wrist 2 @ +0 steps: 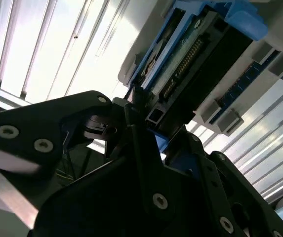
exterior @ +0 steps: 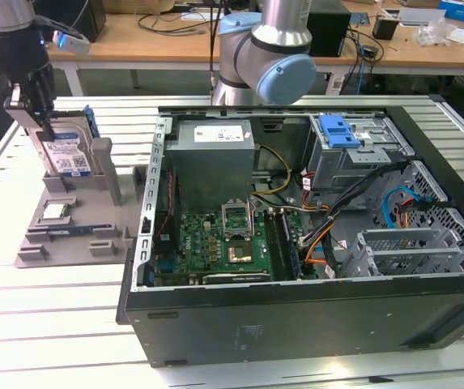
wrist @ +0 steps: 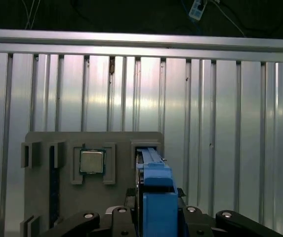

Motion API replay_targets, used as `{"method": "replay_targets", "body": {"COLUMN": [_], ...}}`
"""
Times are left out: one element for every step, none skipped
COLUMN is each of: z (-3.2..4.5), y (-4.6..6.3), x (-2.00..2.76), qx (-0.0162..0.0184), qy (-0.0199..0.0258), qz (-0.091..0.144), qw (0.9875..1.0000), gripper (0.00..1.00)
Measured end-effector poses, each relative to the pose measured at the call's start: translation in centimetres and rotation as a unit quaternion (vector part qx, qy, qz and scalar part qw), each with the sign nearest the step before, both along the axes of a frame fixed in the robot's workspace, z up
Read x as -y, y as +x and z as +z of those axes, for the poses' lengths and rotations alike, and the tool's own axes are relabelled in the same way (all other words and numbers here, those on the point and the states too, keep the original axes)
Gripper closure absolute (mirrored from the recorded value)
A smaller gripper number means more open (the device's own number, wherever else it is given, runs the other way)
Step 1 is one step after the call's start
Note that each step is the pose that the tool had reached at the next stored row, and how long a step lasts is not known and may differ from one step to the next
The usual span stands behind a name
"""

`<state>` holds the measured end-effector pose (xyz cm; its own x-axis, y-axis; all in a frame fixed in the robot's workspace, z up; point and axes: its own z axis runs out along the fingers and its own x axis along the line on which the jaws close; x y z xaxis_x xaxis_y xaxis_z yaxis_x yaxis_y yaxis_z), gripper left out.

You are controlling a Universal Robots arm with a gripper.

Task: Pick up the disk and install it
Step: 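Pick up the disk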

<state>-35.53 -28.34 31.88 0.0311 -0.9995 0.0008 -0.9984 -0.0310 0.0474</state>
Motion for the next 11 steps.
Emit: {"method": "replay_targets", "body": {"z": [1.87,2.96,3.23,3.42,3.64,3.86,4.09,4.34,4.6,4.83,5.14], "y": [0.0,0.0,0.0,0.0,0.0,0.0,0.0,0.0,0.0,0.0,0.0], "x": [-0.11,-0.19,-0.22,-0.23,-0.26,-0.28,-0.3,-0.32,-0.35,-0.37,-0.4], "qx": [0.0,0.0,0.0,0.0,0.0,0.0,0.0,0.0,0.0,0.0,0.0], "qy": [0.0,0.0,0.0,0.0,0.0,0.0,0.0,0.0,0.0,0.0,0.0], "qz": [0.0,0.0,0.0,0.0,0.0,0.0,0.0,0.0,0.0,0.0,0.0], "qw": [1.0,1.0,1.0,1.0,1.0,1.0,1.0,1.0,1.0,1.0,1.0], "gripper": [0.63,0.63,0.63,0.63,0.63,0.63,0.63,0.63,0.63,0.63,0.63]}}
